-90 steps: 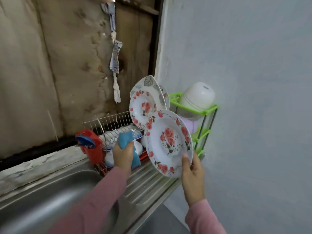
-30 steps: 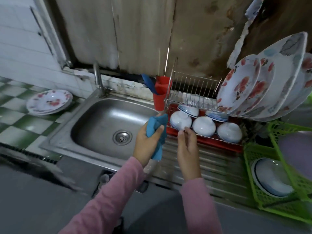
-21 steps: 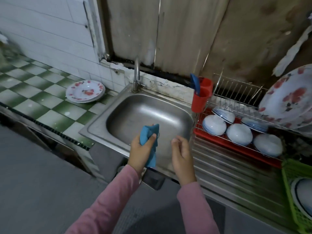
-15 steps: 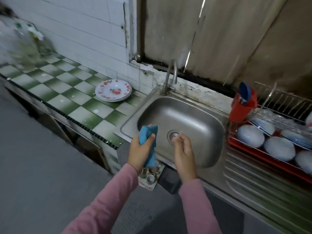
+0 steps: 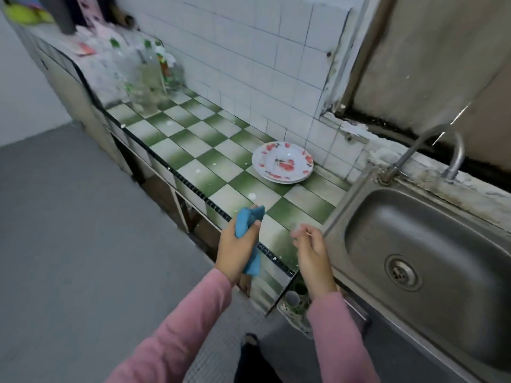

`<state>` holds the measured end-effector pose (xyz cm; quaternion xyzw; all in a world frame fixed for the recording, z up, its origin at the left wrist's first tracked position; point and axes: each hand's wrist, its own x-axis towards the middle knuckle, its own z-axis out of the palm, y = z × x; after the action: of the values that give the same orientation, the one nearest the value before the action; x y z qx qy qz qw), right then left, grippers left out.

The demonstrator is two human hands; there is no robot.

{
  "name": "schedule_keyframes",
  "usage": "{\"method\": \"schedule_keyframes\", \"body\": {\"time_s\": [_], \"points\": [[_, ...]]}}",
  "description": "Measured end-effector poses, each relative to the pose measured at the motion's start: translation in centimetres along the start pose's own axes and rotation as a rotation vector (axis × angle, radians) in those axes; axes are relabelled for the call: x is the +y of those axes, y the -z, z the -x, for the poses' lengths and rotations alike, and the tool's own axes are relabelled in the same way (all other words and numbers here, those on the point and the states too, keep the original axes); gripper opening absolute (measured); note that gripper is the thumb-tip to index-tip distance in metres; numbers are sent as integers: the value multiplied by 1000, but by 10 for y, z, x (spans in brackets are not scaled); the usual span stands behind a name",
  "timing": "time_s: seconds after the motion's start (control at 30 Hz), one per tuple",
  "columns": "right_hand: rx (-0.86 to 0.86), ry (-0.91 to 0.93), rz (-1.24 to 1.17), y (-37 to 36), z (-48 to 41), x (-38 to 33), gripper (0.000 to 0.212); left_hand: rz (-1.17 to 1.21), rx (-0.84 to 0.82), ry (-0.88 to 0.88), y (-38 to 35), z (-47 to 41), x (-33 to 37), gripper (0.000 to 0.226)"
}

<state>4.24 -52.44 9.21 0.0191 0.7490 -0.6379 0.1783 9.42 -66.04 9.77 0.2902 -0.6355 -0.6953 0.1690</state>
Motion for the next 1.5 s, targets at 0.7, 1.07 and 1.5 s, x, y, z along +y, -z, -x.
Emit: {"method": "schedule_keyframes", "body": {"time_s": [0.7, 1.07, 1.5], "points": [[492, -264, -74, -125, -304, -18, 44, -189, -179, 35, 6, -327, 46, 16], [697, -593, 132, -125, -380, 0, 85, -229, -356, 88, -14, -416, 42, 14], [838, -679, 17, -120, -389, -9, 42, -232, -594, 176, -15, -485, 49, 12]]}}
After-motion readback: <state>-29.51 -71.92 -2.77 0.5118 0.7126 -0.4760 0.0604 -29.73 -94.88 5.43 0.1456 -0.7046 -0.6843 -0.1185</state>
